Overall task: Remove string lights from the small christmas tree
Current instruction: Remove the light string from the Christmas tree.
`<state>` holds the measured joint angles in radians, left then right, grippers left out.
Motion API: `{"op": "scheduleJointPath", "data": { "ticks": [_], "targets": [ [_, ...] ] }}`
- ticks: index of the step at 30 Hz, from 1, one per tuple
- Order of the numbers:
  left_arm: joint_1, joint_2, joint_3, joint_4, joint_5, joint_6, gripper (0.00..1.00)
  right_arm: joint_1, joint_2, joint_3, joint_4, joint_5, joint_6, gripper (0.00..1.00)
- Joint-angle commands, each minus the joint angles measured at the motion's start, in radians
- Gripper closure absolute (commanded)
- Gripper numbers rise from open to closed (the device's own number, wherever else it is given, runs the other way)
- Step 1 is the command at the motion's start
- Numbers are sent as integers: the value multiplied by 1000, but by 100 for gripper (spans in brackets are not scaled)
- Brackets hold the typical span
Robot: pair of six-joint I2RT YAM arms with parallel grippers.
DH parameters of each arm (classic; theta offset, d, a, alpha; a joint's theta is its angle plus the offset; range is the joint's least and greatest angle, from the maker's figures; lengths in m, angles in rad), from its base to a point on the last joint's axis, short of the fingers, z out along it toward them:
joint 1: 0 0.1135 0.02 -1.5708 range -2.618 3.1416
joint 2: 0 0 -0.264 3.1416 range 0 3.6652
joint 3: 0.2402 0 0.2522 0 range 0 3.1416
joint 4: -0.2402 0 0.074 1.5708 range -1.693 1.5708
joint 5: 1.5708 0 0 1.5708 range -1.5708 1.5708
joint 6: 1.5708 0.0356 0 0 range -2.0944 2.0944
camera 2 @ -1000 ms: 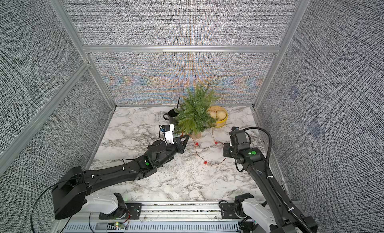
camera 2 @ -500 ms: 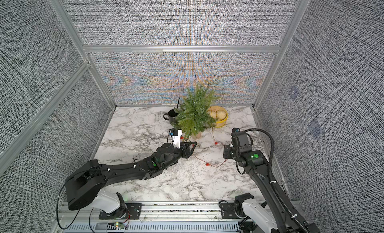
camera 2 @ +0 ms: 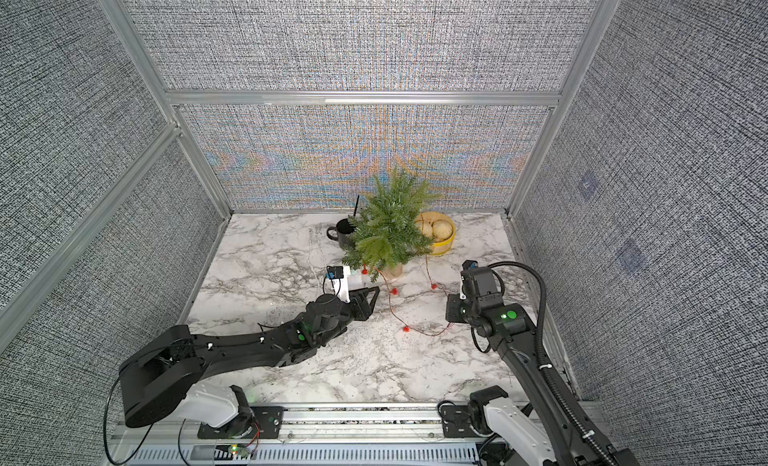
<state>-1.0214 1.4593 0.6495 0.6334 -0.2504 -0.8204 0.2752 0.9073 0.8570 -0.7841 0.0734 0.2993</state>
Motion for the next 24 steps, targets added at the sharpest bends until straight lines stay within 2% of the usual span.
{"op": "scheduleJointPath", "data": {
  "ticks": [1, 8, 14, 17, 21, 22, 24],
  "targets": [
    [0, 19, 32, 48, 66, 53, 47, 4, 4, 1, 3, -12, 1, 100],
    [0, 109, 89, 154, 125, 81, 41, 5, -5, -1, 5, -9, -2, 100],
    [1, 170, 130, 163, 51, 97, 41, 5, -14, -12, 11, -13, -2, 100],
    [2, 186, 149, 169, 37, 119, 48, 5, -15, -16, 12, -16, -2, 100],
    [1, 187, 170, 125, 10, 105, 76, 5, -16, -21, 18, -18, -3, 100],
    [2, 188, 169, 112, 0, 96, 82, 5, -16, -20, 21, -20, -3, 100],
    [1, 185, 148, 126, -11, 75, 86, 4, -15, -18, 25, -21, -2, 100]
  ]
}}
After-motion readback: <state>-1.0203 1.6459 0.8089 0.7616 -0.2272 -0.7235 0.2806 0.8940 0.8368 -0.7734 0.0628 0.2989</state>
